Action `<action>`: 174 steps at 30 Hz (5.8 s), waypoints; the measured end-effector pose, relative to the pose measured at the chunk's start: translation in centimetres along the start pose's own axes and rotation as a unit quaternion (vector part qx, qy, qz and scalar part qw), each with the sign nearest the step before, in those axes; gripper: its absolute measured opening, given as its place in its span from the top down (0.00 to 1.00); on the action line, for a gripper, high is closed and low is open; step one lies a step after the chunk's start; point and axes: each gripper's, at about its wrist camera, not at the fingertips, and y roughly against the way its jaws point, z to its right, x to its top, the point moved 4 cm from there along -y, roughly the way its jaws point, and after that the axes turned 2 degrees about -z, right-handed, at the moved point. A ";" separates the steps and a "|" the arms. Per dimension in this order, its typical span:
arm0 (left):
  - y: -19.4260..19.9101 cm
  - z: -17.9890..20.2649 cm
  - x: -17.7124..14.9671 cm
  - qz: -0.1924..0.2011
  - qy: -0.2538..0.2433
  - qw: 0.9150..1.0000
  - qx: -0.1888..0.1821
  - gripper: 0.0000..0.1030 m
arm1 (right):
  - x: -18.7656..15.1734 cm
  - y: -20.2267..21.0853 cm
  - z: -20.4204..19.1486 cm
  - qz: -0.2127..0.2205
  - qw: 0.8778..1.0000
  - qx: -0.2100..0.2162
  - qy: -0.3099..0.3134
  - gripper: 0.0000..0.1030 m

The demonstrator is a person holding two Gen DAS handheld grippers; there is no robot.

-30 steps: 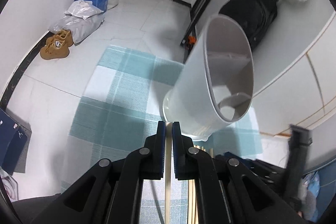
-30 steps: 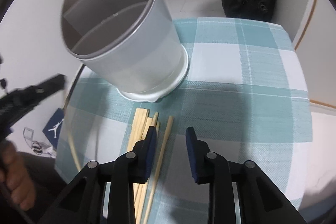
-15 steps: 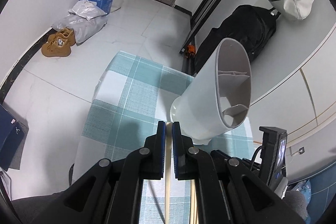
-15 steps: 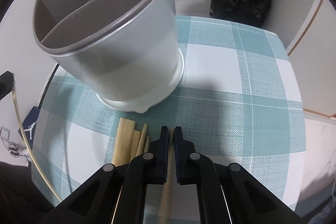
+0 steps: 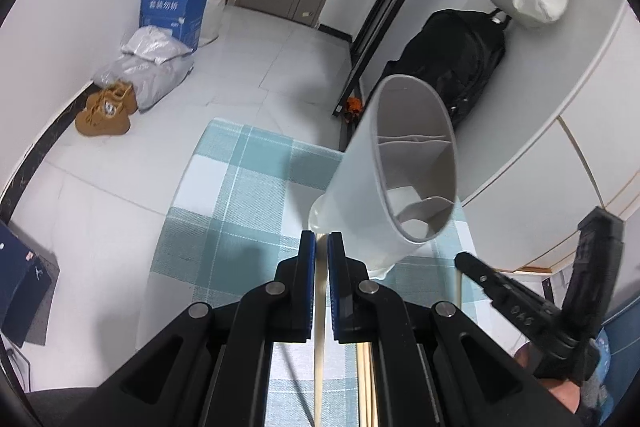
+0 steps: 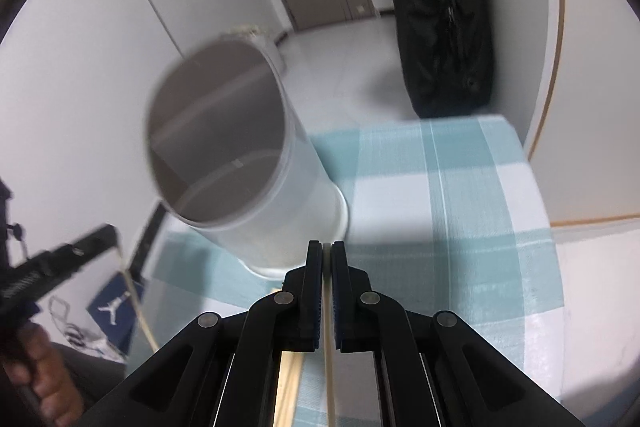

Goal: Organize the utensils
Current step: 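Carry chopsticks over the white holder and release them inside with both tools, then withdraw both open tools from the holder back toward the chopstick bundle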

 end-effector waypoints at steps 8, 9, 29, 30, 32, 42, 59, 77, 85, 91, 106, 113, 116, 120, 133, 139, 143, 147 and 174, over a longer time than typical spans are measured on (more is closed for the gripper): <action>1.8 2.7 -0.4 0.022 -0.047 0.999 -0.006 0.98 | 1.1 5.0 -0.9 0.108 0.993 0.052 0.012 0.97; 1.9 3.1 -0.4 0.023 -0.051 0.998 -0.006 0.98 | 1.2 5.4 -0.9 0.118 0.991 0.060 0.009 0.97; 5.4 7.8 1.8 0.035 -0.111 0.993 -0.021 0.98 | 5.2 11.3 -1.4 0.213 0.974 0.068 -0.032 0.97; 5.8 7.9 2.2 0.038 -0.110 0.993 -0.023 0.98 | 5.6 11.6 -1.5 0.216 0.974 0.067 -0.029 0.97; 6.3 8.2 2.8 0.040 -0.107 0.993 -0.026 0.98 | 6.4 11.9 -1.6 0.226 0.972 0.064 -0.023 0.97; 9.2 9.1 8.5 0.092 -0.107 0.990 -0.020 0.98 | 13.7 13.0 -4.6 0.283 0.954 0.096 0.011 0.97; 6.8 6.9 13.4 0.157 -0.079 0.984 -0.008 0.98 | 22.5 5.2 -6.9 0.325 0.941 0.091 -0.015 0.97; 3.0 5.9 12.6 0.106 -0.098 0.989 0.008 0.98 | 21.1 1.1 -7.0 0.328 0.942 0.067 -0.011 0.96; 2.4 5.5 12.0 0.080 -0.095 0.992 0.000 0.98 | 19.9 1.6 -7.5 0.314 0.946 0.074 0.021 0.96; 1.8 5.5 11.7 0.053 -0.087 0.995 -0.020 0.98 | 18.2 2.3 -7.6 0.280 0.953 0.096 0.058 0.96; 4.3 5.6 10.9 0.061 -0.069 0.996 -0.017 0.41 | 14.4 6.0 -5.6 0.207 0.967 0.141 0.050 0.50; 5.5 5.7 9.3 0.068 -0.068 0.995 0.017 0.36 | 12.1 9.9 -3.2 0.216 0.968 0.126 0.021 0.25; 6.1 6.0 8.4 0.072 -0.073 0.994 0.028 0.36 | 11.0 11.4 -2.7 0.222 0.967 0.120 0.022 0.18; 6.6 6.0 7.5 0.073 -0.081 0.993 0.043 0.35 | 9.7 12.7 -2.2 0.222 0.969 0.108 0.022 0.14; 5.8 5.2 1.3 0.046 -0.101 0.992 0.061 0.26 | 4.1 12.3 -0.3 0.165 0.983 0.076 0.018 0.00; 3.8 3.9 -0.7 0.037 -0.099 0.992 0.069 0.25 | 0.9 10.4 0.3 0.126 0.991 0.040 0.019 0.00; 1.9 3.2 -1.5 0.022 -0.091 0.994 0.064 0.25 | -0.7 9.0 0.7 0.096 0.995 0.025 0.015 0.00; 0.4 2.3 -2.5 0.004 -0.084 0.995 0.056 0.25 | -2.0 6.9 0.4 0.033 0.998 0.011 0.049 0.02; -3.0 -4.4 -1.7 -0.088 -0.025 0.988 0.120 0.25 | -3.4 -5.7 -0.3 -0.160 0.986 -0.043 -0.026 0.69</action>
